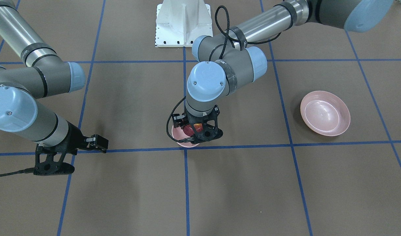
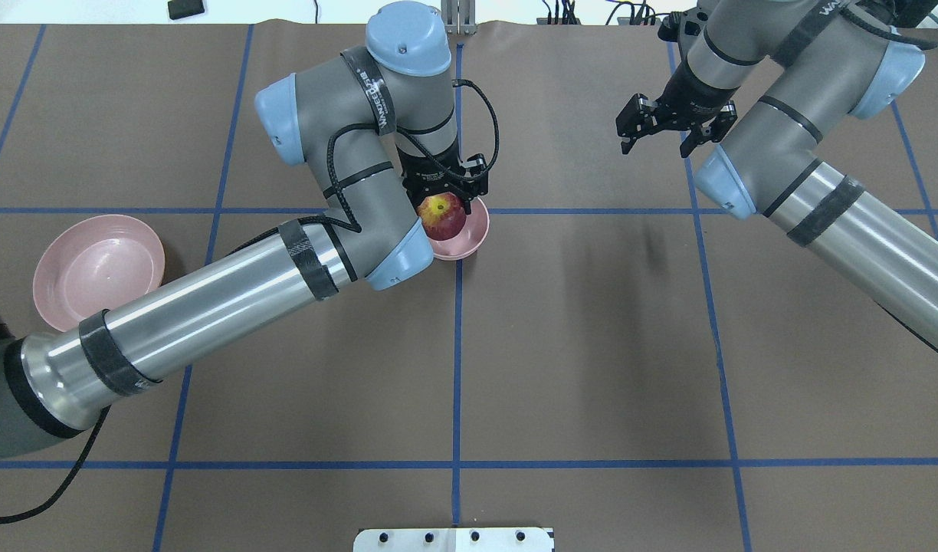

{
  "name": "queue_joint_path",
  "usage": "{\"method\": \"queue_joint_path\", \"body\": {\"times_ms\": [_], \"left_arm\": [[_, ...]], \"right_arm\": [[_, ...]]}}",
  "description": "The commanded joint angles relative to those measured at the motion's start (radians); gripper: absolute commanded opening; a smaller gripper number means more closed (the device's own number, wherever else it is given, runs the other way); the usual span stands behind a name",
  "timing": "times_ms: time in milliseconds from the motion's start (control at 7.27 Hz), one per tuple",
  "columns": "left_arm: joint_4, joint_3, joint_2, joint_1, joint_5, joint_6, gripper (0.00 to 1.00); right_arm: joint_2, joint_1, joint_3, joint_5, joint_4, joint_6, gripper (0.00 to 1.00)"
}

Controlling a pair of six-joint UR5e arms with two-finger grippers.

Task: Move apple from plate to bowl
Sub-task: 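Carry the apple over the bowl with the left gripper while the right gripper withdraws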

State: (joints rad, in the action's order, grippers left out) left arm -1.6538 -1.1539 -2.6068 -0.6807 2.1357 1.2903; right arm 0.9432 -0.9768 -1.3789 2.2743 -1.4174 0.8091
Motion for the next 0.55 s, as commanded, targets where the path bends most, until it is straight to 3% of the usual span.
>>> {"method": "queue_joint_path", "body": {"times_ms": [0,138,413], "left_arm": [[-0.081,0.043,0.002,0.021,-0.020,0.053,0.52],[-0.089,0.043,0.002,0.026,-0.022,0.066,0.95],[-0.087,0.022,0.007,0.020,-0.019,0.104,0.99]], "right_arm": [[0.003,-0.011,-0.002,0.001,0.000,-0.010,1.00],[0.011,-0.017,-0.009,0.002,0.000,-0.010,1.00],[0.013,-0.038,-0.009,0.030,0.000,-0.010,1.00]]}}
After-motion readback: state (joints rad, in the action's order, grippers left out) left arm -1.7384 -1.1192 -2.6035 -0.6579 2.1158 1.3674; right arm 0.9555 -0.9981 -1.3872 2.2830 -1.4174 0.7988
